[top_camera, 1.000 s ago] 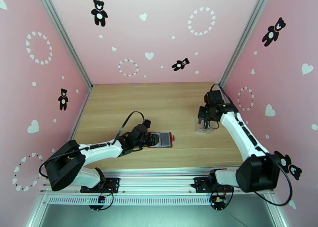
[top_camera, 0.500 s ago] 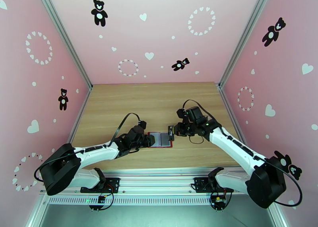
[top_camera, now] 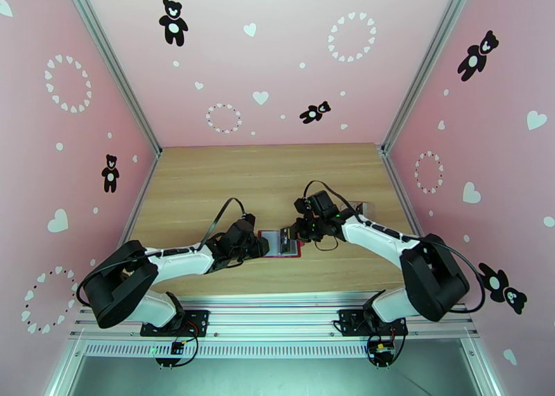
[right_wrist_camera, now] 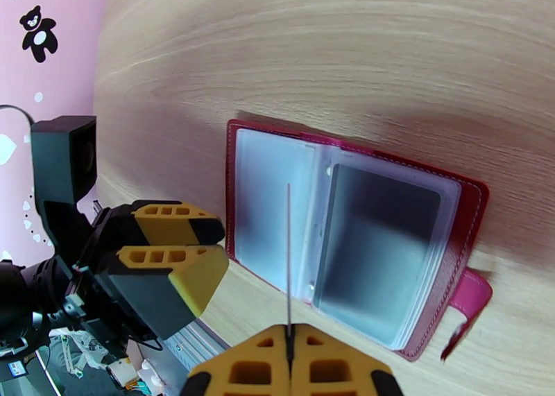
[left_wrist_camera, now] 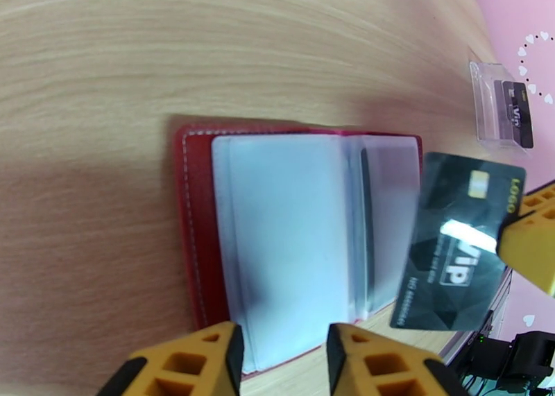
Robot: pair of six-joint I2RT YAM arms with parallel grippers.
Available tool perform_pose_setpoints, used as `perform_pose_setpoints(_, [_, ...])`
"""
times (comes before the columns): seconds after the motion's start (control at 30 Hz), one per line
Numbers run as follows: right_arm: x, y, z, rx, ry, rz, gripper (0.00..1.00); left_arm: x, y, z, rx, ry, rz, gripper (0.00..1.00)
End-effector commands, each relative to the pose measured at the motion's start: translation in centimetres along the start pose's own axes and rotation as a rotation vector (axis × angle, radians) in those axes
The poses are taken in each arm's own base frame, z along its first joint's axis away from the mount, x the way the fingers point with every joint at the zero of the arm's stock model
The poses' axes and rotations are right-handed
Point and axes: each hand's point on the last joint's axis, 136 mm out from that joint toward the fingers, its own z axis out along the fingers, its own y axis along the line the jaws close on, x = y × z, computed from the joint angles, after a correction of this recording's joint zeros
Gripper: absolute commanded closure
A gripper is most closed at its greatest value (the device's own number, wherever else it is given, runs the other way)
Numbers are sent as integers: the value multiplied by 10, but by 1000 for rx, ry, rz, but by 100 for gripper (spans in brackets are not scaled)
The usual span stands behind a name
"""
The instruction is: Put the credit cards into the card holder
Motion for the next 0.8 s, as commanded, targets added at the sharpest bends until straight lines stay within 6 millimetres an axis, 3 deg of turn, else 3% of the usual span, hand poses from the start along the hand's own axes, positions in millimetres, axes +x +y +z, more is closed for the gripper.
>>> perform_pose_setpoints(0.0, [-6,2,10,-17,9,7,100,-3,-3,2,20,1,-15,63])
perform_pose_setpoints(0.47, [-7,-6,17,12,20,21,100,3,2,6,27,12,-24,63])
perform_pose_setpoints(0.77, [-9,-1,12,4,9,16,100,6,3,10,31,24,-29,63])
